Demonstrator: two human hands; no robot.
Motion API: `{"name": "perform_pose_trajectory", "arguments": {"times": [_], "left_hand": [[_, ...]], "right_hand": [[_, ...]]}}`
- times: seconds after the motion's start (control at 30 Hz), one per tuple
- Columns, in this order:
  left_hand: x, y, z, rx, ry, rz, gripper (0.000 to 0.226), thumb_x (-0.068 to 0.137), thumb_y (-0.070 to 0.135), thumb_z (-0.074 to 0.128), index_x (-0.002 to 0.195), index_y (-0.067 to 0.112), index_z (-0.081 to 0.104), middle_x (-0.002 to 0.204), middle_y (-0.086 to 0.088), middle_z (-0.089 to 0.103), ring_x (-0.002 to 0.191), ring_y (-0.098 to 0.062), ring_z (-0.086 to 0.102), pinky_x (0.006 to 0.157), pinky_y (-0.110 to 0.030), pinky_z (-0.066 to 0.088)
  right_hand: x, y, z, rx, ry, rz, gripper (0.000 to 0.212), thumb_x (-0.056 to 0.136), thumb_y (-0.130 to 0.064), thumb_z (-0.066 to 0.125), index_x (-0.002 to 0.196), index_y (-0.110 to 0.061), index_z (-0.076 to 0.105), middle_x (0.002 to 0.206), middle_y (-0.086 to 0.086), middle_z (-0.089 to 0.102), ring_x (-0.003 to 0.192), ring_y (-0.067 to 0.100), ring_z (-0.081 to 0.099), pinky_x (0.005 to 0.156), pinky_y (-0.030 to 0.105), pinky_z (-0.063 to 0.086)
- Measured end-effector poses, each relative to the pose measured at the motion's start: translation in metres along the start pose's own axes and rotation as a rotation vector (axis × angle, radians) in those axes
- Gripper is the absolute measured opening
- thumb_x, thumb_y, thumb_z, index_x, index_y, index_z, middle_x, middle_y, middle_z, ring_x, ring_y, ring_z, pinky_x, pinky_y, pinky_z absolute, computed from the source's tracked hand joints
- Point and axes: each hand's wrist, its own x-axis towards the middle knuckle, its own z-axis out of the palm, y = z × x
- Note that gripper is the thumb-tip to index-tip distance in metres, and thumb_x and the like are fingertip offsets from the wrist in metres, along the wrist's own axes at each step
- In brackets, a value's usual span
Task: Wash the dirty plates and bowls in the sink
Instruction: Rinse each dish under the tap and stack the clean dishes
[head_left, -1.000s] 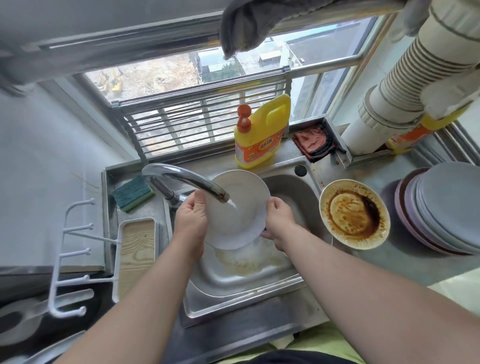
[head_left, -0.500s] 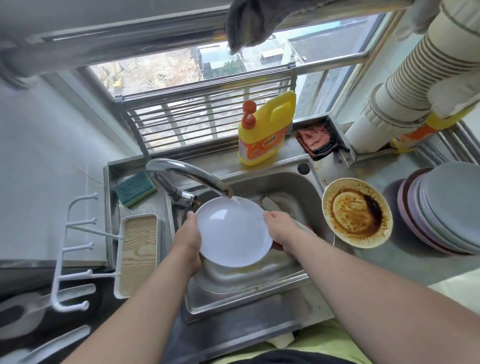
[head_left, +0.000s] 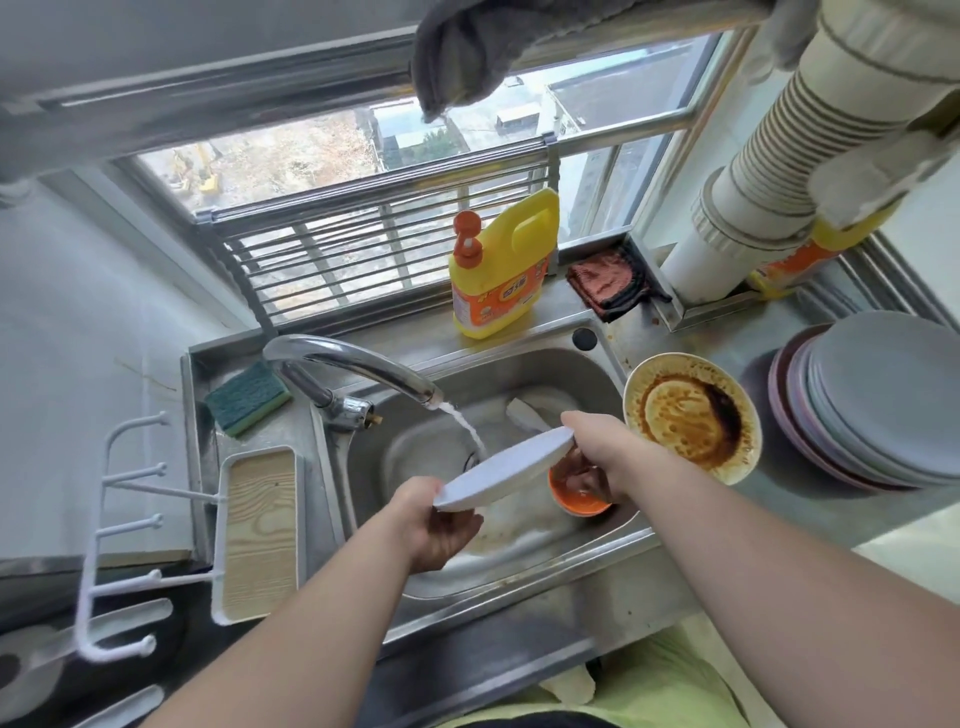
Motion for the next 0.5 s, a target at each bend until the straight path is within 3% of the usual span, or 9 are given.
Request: {"name": "perform_pose_trajectory", "arguments": {"times": [0.07, 0.2, 0.3, 0.4, 0.43, 0.5], "left_hand": [[-0.001, 0.001, 0.006, 0.002, -0.009, 0.032, 0.027, 0.102, 0.009, 0.040, 0.102, 0.003, 0.066, 0.062, -0.008, 0.068, 0.046, -0.017, 0.067, 0.047, -0.034, 0.060], [-0.011, 0.011, 0.009, -0.090, -0.075, 0.194, 0.022, 0.101, 0.019, 0.056, 0.112, 0.009, 0.073, 0.087, -0.009, 0.078, 0.068, -0.026, 0.076, 0.058, -0.034, 0.063], [-0.023, 0.022, 0.003, -0.107, -0.077, 0.399, 0.030, 0.097, 0.043, 0.064, 0.114, 0.019, 0.073, 0.102, -0.011, 0.079, 0.090, -0.034, 0.074, 0.082, -0.047, 0.058], [-0.035, 0.034, -0.004, -0.043, -0.045, 0.568, 0.050, 0.079, 0.058, 0.068, 0.114, 0.023, 0.074, 0.108, -0.007, 0.080, 0.096, -0.030, 0.075, 0.091, -0.045, 0.055], [-0.037, 0.036, -0.007, -0.018, -0.026, 0.619, 0.044, 0.085, 0.057, 0.066, 0.113, 0.024, 0.074, 0.106, 0.000, 0.080, 0.098, -0.023, 0.076, 0.095, -0.045, 0.056], [-0.048, 0.040, -0.012, 0.011, 0.009, 0.704, 0.024, 0.106, 0.043, 0.056, 0.104, 0.027, 0.072, 0.091, 0.018, 0.079, 0.087, -0.002, 0.074, 0.086, -0.033, 0.056]], "right_hand": [[0.000, -0.001, 0.000, 0.009, 0.032, -0.023, 0.033, 0.102, -0.040, 0.051, 0.099, -0.010, 0.062, 0.052, 0.007, 0.062, 0.051, 0.020, 0.053, 0.049, 0.024, 0.036], [-0.001, 0.002, 0.002, -0.014, 0.042, -0.115, 0.033, 0.105, -0.036, 0.051, 0.107, -0.009, 0.069, 0.082, 0.011, 0.064, 0.054, 0.019, 0.056, 0.044, 0.019, 0.039], [-0.003, 0.012, 0.012, -0.062, 0.019, -0.102, 0.025, 0.102, -0.018, 0.049, 0.087, -0.011, 0.067, 0.065, 0.007, 0.060, 0.040, 0.016, 0.047, 0.042, 0.018, 0.034], [-0.005, 0.020, 0.030, -0.198, -0.049, -0.095, 0.025, 0.095, -0.015, 0.043, 0.088, -0.015, 0.067, 0.060, 0.006, 0.059, 0.041, 0.018, 0.046, 0.045, 0.020, 0.034], [-0.007, 0.021, 0.038, -0.228, -0.078, -0.114, 0.025, 0.096, -0.015, 0.045, 0.094, -0.014, 0.070, 0.067, 0.006, 0.064, 0.045, 0.018, 0.050, 0.045, 0.020, 0.037], [-0.009, 0.019, 0.054, -0.143, -0.120, -0.103, 0.025, 0.099, -0.024, 0.049, 0.105, -0.015, 0.072, 0.082, 0.004, 0.074, 0.057, 0.018, 0.059, 0.049, 0.023, 0.046]]}}
